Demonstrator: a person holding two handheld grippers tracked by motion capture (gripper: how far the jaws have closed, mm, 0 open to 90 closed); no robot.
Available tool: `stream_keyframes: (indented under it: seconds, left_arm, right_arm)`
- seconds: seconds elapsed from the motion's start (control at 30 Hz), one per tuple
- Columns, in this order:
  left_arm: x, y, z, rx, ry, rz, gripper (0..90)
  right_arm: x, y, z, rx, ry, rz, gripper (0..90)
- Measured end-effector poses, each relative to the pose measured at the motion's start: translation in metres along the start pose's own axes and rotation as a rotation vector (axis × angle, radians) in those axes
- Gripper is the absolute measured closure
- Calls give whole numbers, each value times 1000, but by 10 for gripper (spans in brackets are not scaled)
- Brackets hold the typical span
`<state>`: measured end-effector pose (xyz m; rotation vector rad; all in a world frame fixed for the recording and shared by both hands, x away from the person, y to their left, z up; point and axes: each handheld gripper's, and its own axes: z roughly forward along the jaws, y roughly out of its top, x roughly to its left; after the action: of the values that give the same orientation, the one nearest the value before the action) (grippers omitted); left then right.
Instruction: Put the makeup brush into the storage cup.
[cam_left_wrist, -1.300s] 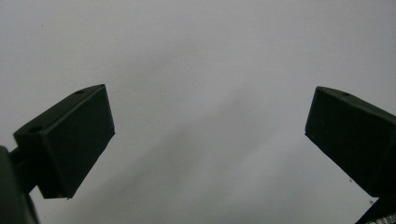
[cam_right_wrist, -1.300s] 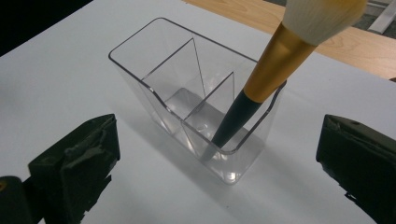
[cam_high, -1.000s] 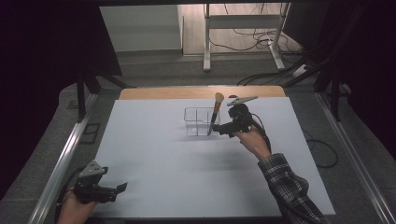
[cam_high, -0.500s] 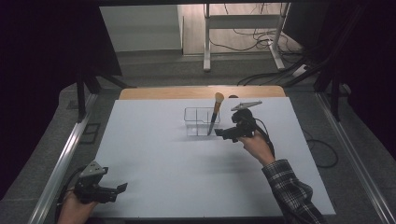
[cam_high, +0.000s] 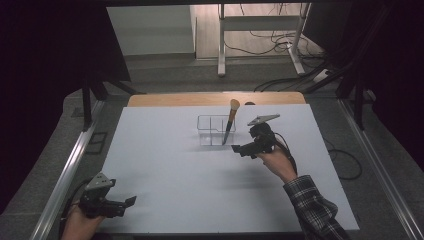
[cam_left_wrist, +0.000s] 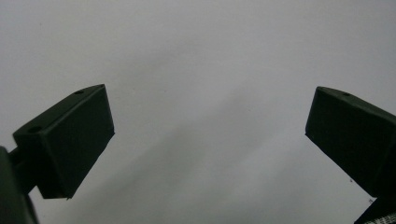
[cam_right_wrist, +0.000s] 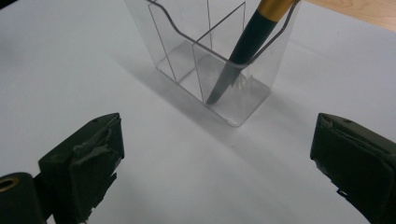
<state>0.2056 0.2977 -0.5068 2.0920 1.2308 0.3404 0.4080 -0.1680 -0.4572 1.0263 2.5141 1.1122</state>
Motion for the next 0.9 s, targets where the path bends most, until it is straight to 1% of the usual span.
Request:
stream_keyframes:
  seconds: [0.3,0.4,0.67,0.9]
  left_arm:
    - [0,0,0,2,0,2,17]
    - [0,0,0,2,0,2,17]
    - [0,0,0,2,0,1,16]
    - [0,0,0,4,1,1,17]
  right_arm:
    - [4,-6,-6,2,-9,-14,22]
    - [4,-8,-9,3,-12,-8,22]
    - [4,-15,-16,2,-15,-13,22]
    - [6,-22,-18,17,-23,-18,22]
